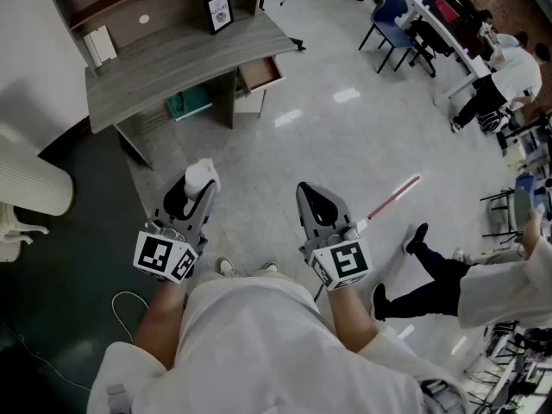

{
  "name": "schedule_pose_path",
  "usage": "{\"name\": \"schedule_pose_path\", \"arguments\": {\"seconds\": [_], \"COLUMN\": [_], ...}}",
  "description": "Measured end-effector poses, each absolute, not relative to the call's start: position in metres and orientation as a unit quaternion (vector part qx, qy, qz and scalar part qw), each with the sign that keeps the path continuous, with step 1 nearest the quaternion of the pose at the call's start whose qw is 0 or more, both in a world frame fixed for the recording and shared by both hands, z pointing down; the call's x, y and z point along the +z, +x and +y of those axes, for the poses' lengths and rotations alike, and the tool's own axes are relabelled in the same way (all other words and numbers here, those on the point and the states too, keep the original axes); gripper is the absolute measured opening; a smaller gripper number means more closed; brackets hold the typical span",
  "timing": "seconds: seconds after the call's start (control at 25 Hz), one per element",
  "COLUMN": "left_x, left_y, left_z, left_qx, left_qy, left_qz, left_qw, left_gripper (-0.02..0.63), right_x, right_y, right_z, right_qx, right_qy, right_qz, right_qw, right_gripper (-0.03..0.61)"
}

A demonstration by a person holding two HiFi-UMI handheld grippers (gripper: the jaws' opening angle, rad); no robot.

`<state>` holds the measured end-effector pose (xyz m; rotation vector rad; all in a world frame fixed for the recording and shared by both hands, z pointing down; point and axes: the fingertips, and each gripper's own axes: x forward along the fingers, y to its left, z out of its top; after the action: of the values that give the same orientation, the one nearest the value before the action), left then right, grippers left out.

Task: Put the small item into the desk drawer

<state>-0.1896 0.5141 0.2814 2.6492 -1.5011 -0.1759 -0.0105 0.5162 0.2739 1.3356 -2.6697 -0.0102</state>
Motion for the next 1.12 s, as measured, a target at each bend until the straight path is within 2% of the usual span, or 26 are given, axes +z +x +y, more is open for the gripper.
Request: {"name": "schedule_pose_path", "arguments": {"seconds": [0.24, 0.68, 0.92, 1.12], "left_x": [0.287, 0.317, 0.332, 0.341], "left_y": [-0.199, -0.205, -0.197, -0.182], "left_z": [0.512, 0.492, 0.437, 0.351], "left_qx": [-0.059, -0.071, -0.046, -0.023], "left_qy": [0.871, 0.880, 0.883, 0.877], "left_qz": [-0.485, -0.461, -0.456, -0.468], "left_qw": [0.050, 0.093, 0.100, 0.101], "left_gripper": [0.189, 0.189, 0.189, 0.189], "right_x": [0.275, 0.296, 0.316, 0.329], "right_y": [-0.020, -0.020, 0.000, 0.012], "right_z": [0.515, 0.506, 0.443, 0.348], "right_qx": [0.020, 0.019, 0.042, 0.056], "right_qy": [0.447, 0.481, 0.496, 0.476], "right_qz": [-0.892, -0.871, -0.862, -0.874], "right_qw": [0.056, 0.095, 0.093, 0.083], "right_gripper": [-0.003, -0.003, -0.003, -0.003]}}
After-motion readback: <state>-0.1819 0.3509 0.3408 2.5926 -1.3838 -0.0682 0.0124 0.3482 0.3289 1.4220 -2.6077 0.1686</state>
